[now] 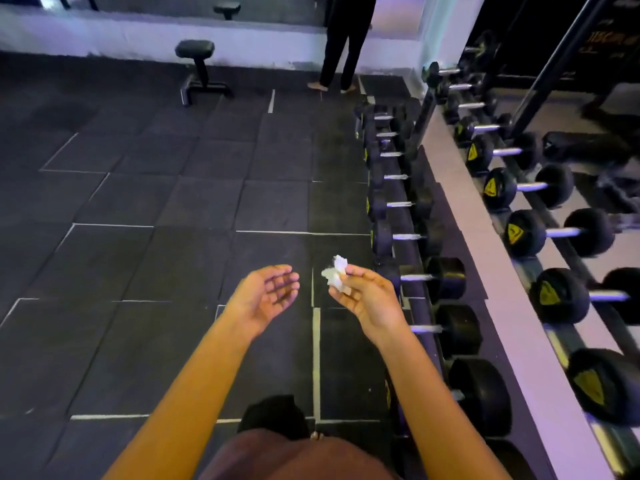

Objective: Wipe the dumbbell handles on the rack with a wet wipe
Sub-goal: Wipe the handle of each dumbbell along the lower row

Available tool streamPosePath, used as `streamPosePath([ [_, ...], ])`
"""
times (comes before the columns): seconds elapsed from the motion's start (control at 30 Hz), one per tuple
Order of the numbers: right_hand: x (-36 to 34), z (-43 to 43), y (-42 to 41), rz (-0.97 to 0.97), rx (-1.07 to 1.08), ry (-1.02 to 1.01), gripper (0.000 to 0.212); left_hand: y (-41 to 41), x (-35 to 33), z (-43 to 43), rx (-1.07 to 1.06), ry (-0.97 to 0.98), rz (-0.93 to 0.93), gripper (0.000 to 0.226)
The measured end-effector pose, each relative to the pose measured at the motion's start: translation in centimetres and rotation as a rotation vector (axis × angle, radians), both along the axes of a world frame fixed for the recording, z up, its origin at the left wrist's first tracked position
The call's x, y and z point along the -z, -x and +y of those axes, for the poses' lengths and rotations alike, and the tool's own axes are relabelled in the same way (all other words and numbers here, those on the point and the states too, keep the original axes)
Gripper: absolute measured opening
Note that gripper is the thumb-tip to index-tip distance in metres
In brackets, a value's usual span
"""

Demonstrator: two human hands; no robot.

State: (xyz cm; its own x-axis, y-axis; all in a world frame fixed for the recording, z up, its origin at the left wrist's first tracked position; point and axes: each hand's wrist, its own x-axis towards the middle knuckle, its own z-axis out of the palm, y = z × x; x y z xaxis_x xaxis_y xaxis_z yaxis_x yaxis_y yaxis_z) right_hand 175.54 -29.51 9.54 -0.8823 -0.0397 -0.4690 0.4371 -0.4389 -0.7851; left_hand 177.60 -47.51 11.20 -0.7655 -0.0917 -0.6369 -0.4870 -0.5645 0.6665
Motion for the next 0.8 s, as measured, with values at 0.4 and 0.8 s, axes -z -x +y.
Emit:
streamPosePath([
  [0.4,3.9,-1.7,27.5,-0.092,-0.113,-0.009,0.028,27.0,3.8,-3.5,-0.014,0.046,-0.079,0.015],
  [0.8,3.4,-3.0,56.9,-0.118,-0.005,-0.023,0.031,58.3,2.7,-4.2,0.189,0.095,-0.093,0.013],
])
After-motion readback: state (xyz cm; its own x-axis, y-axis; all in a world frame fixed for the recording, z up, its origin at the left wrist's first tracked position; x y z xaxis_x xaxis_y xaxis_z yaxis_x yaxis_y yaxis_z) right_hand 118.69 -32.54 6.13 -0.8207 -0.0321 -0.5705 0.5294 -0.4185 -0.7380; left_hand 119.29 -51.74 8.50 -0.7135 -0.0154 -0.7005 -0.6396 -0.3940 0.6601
